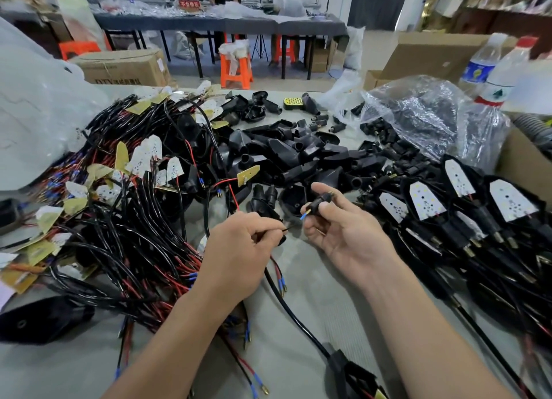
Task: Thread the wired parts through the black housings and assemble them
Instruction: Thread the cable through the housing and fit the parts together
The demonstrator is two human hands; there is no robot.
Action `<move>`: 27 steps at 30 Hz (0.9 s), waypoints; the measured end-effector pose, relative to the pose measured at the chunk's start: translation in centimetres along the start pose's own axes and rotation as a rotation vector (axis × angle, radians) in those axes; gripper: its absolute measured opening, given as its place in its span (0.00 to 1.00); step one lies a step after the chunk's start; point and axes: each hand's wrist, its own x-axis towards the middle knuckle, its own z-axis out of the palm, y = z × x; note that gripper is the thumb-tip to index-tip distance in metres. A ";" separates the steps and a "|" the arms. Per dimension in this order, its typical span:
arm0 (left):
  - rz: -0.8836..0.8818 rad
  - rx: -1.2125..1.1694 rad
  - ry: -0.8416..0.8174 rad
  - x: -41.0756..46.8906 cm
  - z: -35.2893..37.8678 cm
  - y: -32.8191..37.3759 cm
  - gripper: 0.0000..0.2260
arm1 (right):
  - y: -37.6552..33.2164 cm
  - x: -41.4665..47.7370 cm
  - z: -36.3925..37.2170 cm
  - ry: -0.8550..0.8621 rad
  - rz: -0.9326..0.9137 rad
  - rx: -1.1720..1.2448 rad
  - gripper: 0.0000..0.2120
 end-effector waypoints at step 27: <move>-0.136 0.011 0.162 -0.6 -0.4 0.5 0.10 | 0.6 -0.8 1.1 -0.043 -0.018 -0.103 0.13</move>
